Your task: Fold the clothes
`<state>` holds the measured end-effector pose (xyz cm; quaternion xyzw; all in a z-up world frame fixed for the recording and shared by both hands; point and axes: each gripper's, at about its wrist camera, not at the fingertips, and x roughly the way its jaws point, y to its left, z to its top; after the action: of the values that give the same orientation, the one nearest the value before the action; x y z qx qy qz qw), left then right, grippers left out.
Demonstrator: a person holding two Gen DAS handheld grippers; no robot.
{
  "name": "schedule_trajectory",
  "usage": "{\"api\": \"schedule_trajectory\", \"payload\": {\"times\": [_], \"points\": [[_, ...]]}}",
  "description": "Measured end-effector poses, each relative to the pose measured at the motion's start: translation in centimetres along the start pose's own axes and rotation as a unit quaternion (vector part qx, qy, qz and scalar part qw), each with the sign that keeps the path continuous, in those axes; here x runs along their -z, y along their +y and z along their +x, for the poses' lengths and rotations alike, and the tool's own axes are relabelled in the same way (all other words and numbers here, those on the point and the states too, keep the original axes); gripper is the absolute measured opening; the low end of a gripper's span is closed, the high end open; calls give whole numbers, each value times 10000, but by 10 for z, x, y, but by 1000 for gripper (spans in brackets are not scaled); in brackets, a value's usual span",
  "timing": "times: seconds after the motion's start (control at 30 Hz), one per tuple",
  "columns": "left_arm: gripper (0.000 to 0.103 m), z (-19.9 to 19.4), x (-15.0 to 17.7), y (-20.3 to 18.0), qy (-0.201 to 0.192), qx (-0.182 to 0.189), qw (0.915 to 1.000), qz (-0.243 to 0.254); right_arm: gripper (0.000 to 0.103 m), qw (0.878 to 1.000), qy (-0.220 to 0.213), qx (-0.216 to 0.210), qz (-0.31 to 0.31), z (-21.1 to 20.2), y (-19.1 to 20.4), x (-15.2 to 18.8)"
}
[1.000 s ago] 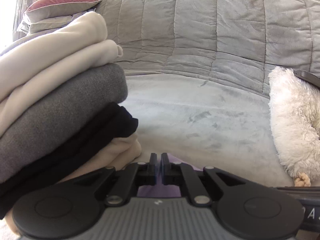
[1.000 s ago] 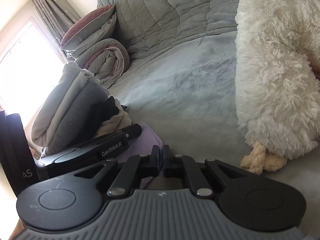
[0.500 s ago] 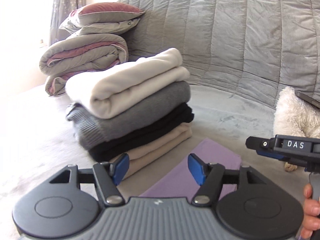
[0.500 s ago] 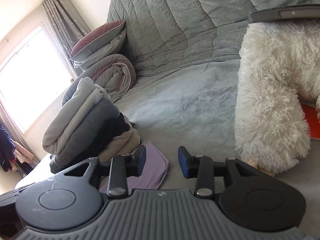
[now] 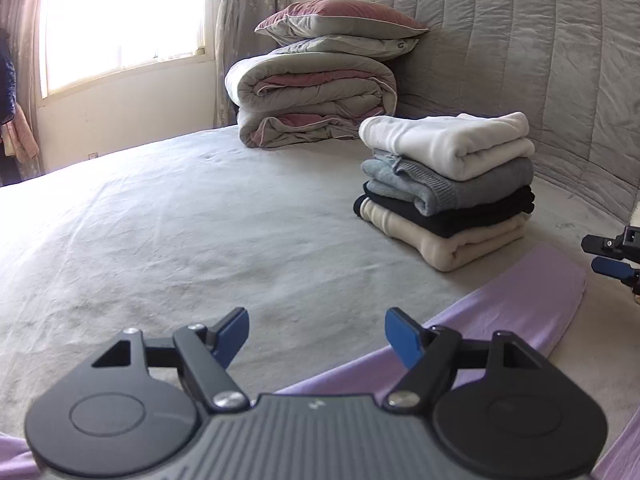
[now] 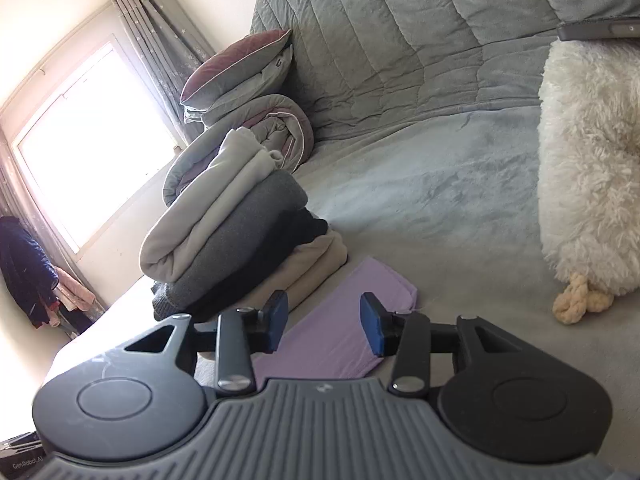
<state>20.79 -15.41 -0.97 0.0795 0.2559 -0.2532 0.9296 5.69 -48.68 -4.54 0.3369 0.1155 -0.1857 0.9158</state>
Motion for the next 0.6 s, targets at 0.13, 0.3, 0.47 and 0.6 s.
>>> {"api": "schedule_trajectory", "payload": {"times": [0.13,0.3,0.47,0.6], "points": [[82,-14,12,32,58,-194,9995,-260,49,9996,223,-186,-20,7,15,10],[90,-27,23,57,134,-456,9986,-229,55,9978,388,-199,-499,15,38,26],[96,-45,36,100,-36,-1050,9934,-451,59,9937,575,-276,-922,21,57,42],[96,-60,43,150,24,-1359,9876,-788,63,9888,680,-352,-1279,25,74,55]]}}
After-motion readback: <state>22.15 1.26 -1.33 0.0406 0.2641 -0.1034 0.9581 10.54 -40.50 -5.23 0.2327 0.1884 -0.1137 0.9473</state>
